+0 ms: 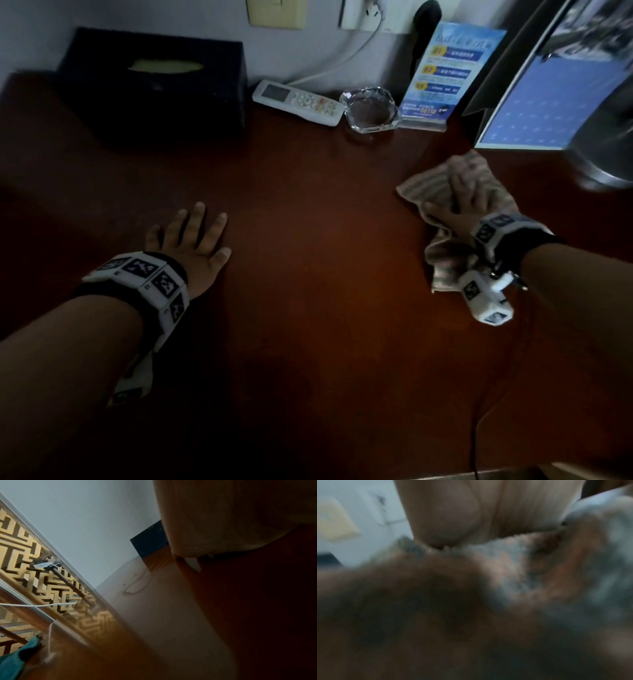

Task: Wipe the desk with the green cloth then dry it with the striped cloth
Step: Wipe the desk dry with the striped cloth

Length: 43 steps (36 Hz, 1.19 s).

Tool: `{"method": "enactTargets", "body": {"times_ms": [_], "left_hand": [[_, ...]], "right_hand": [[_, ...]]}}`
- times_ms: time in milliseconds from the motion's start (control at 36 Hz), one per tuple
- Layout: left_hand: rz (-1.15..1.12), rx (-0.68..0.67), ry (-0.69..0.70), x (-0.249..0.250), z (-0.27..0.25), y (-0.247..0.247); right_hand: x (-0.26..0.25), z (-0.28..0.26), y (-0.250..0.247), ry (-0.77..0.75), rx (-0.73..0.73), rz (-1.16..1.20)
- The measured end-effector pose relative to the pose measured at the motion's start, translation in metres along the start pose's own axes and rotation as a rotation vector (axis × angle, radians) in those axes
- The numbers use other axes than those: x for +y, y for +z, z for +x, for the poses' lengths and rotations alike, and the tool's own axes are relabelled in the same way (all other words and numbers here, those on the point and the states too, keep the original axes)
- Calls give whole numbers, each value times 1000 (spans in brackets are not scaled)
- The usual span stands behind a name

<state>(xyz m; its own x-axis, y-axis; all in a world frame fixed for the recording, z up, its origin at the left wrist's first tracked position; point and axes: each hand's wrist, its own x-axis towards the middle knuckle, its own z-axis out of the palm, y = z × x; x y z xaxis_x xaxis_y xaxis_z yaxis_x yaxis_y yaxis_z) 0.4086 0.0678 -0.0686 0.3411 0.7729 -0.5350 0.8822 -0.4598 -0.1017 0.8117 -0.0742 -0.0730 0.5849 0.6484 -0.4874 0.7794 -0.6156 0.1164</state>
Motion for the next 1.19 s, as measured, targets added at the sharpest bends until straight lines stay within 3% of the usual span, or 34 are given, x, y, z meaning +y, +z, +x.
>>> {"method": "enactTargets", "body": {"times_ms": [83,167,222,361,528,639,694,778,861,917,972,1083,1194], "left_hand": [[0,5,0,1,-1,-1],[0,-2,-5,1,-1,-2],[-5,-3,-6,1,-1,-1],[-21,38,4,-1,1,2],[-57,100,22,-1,-3,6],[-7,24,-18,8,-11,-12],[-19,67,-6,22,-19,-23],[-120,282,151,56,-35,-33],[-217,397,476,106,-48,-38],[-279,301,622,142,-54,-34],[-230,130,652,170,-54,-23],[18,-32,587,189,-46,-1],[-44,-82,482,158,-33,3]], "right_hand": [[12,-15,15,-7,14,12],[1,-24,25,161,35,191],[-12,-36,24,186,17,196],[-65,-64,24,-68,15,-1],[-143,-88,34,-128,61,259],[-149,-97,31,-266,-9,307],[-137,-100,23,-299,18,404],[-109,-111,8,-321,125,556],[-76,-123,2,-234,186,586],[-57,-126,5,-164,213,561],[-44,-128,9,-120,210,533],[-30,-132,19,-55,175,477],[-24,-131,32,-15,116,400]]}}
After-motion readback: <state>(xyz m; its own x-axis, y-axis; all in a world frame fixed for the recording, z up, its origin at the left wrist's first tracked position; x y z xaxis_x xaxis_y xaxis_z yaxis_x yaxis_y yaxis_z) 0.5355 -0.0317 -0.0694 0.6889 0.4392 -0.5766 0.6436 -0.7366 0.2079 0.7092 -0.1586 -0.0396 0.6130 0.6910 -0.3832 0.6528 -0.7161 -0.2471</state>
